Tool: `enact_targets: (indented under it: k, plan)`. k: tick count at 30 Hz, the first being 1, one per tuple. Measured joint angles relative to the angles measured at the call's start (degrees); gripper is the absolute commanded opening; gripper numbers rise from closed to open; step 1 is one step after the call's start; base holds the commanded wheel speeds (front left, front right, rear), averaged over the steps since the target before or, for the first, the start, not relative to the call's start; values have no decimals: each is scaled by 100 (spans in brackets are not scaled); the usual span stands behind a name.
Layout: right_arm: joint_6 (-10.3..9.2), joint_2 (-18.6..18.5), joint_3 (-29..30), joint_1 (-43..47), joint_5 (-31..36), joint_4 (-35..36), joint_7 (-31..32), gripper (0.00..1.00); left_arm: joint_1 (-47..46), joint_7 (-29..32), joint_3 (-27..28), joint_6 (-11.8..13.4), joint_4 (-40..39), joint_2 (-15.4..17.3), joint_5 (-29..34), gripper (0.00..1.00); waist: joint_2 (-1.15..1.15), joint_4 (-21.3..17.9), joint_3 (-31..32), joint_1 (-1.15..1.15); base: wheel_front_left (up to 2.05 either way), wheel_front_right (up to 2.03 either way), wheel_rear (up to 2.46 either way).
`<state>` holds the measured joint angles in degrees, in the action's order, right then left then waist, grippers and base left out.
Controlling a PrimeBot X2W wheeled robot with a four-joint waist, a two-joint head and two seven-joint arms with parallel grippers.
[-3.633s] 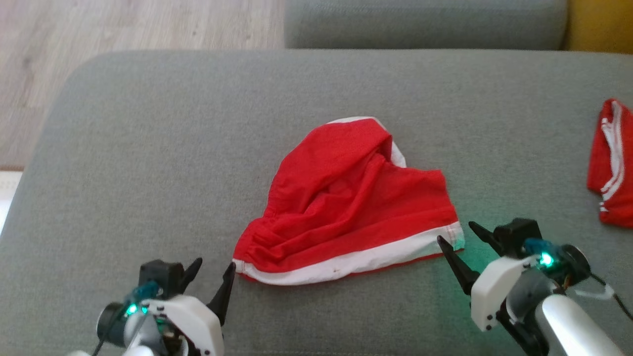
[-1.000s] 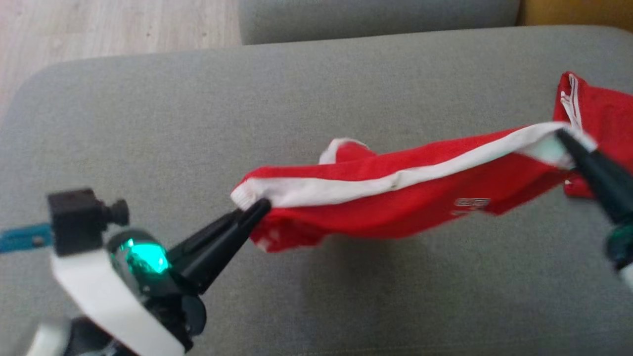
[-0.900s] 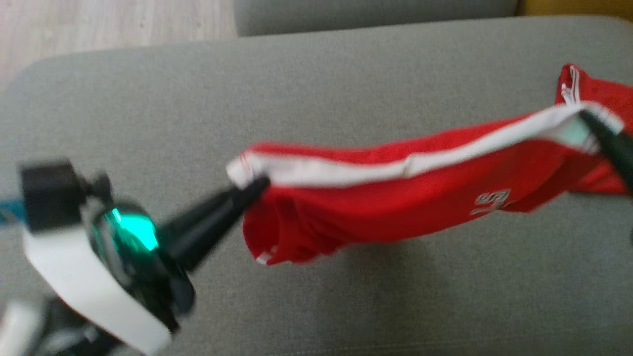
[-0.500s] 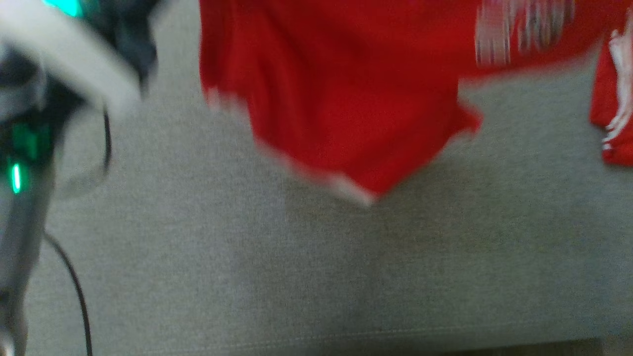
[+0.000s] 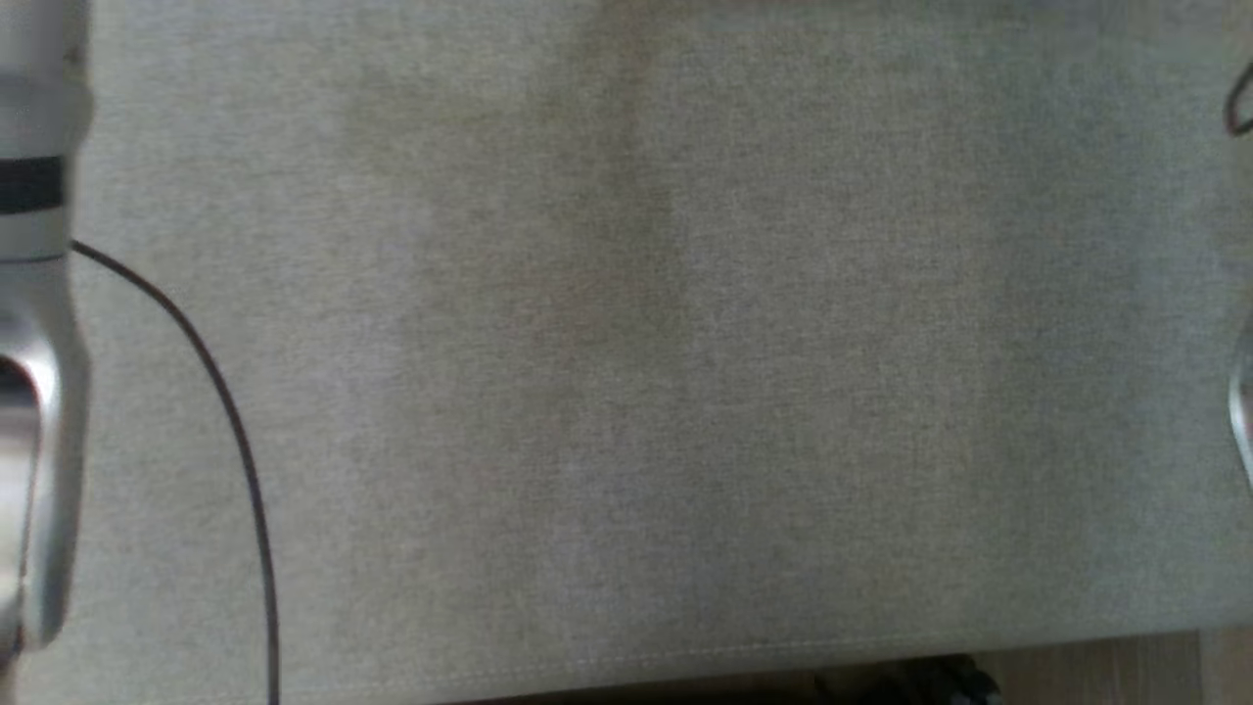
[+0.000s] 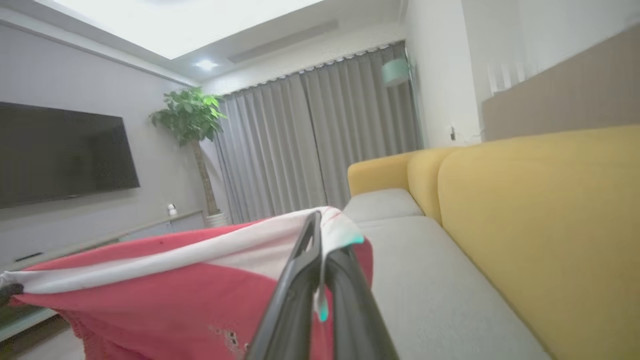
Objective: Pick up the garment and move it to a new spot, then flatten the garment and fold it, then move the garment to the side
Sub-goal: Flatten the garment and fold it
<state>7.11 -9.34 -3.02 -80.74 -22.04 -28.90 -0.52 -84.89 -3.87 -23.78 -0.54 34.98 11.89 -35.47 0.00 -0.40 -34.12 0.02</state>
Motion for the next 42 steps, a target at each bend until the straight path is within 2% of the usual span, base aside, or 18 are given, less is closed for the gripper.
enact_targets:
  k: [4,5,6,10,13,17,18,21,24,26,30,33,35,36,39,42]
  plan:
    - [0,-41,-604,314,11,-624,-327,0,288,-505,-232,-205,790,-115,171,0,0,-108,-41,1,0,0,0]
    - [0,-67,-839,512,-77,-668,-399,0,495,-616,-265,-259,899,-130,159,0,0,-131,-4,0,0,0,0]
    - [0,-67,-839,512,-77,-668,-399,0,495,-616,-265,-259,899,-130,159,0,0,-131,-4,0,0,0,0]
    - [0,-411,-1897,1606,-632,-533,-433,0,1596,-740,-515,-475,1037,-119,132,0,0,-181,235,-1,0,0,0]
    - [0,-927,-2486,2404,-1168,-105,-291,0,2504,-740,-641,-559,853,-120,-100,0,0,-196,426,-1,0,0,0]
    - [-1,-1805,-3061,3331,-1862,902,45,0,3696,-726,-739,-572,26,-74,-371,0,0,-166,717,-1,0,0,0]
    - [-1,-2029,-3134,3568,-1998,1129,100,0,3998,-724,-759,-549,-232,-48,-433,0,0,-151,805,-1,0,0,0]
    - [0,-2648,-3220,4459,-2291,1837,338,0,5089,-602,-837,-277,-1117,158,-594,0,0,-107,1146,-2,0,0,0]
    - [0,-3125,-3009,5517,-2437,2395,500,0,6363,-400,-859,115,-2089,371,-853,0,1,-58,1510,-2,0,0,0]
    - [0,-3275,-2671,6262,-2549,2749,619,0,7181,-250,-895,394,-2767,499,-967,0,1,-18,1748,-2,0,0,0]
    - [0,-3366,-1931,7809,-2595,3571,1028,0,8541,-8,-983,961,-4091,698,-1201,0,1,70,2113,-2,0,0,0]
    - [0,-3334,-1262,9045,-2594,4186,1408,0,9290,60,-1067,1240,-4814,876,-1267,0,1,185,2208,-2,0,0,0]
    - [0,-3206,-822,9722,-2559,4618,1683,0,9596,108,-1082,1358,-5169,942,-1295,0,1,264,2203,-2,0,0,0]
    - [0,-2991,-386,10072,-2482,5021,1925,0,9675,158,-1103,1372,-5439,940,-1391,0,1,318,2152,-2,0,0,0]
    - [-1,-2757,49,10051,-2383,5472,2380,0,9401,328,-1192,1356,-5555,925,-1406,0,1,434,2045,-2,0,0,0]
    - [-1,-2720,201,9553,-2388,5643,2885,0,8855,515,-1261,1244,-5531,799,-1393,0,1,559,1873,-2,0,0,0]
